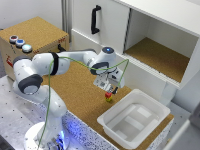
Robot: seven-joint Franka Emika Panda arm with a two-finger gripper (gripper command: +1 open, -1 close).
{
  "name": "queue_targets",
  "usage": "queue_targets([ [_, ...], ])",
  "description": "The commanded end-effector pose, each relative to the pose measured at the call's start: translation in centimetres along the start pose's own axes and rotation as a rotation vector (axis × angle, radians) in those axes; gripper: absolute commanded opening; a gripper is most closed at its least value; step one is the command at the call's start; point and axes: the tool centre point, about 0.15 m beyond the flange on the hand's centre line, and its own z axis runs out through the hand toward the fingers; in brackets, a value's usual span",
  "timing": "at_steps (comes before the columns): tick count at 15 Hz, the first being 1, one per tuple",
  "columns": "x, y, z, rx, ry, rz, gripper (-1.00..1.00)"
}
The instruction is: Go to the tower of blocks and take off the pink block
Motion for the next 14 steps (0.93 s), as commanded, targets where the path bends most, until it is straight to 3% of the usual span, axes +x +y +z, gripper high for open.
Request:
queue_targets([
  [1,1.8,1.5,3.0,0.034,-0.040,-0.006,-1.00],
  [5,1.8,1.3,3.9,0.066,-0.039,-0.024,-1.00],
  [7,1.7,0.9,4.4,0.036,-0.024,-0.046,-1.00],
  [10,1.6,0.9,6.6,0.041,-0.021,-0.035,-1.00],
  [14,1.9,0.5,8.6,0.076,0.003,-0.048,-1.00],
])
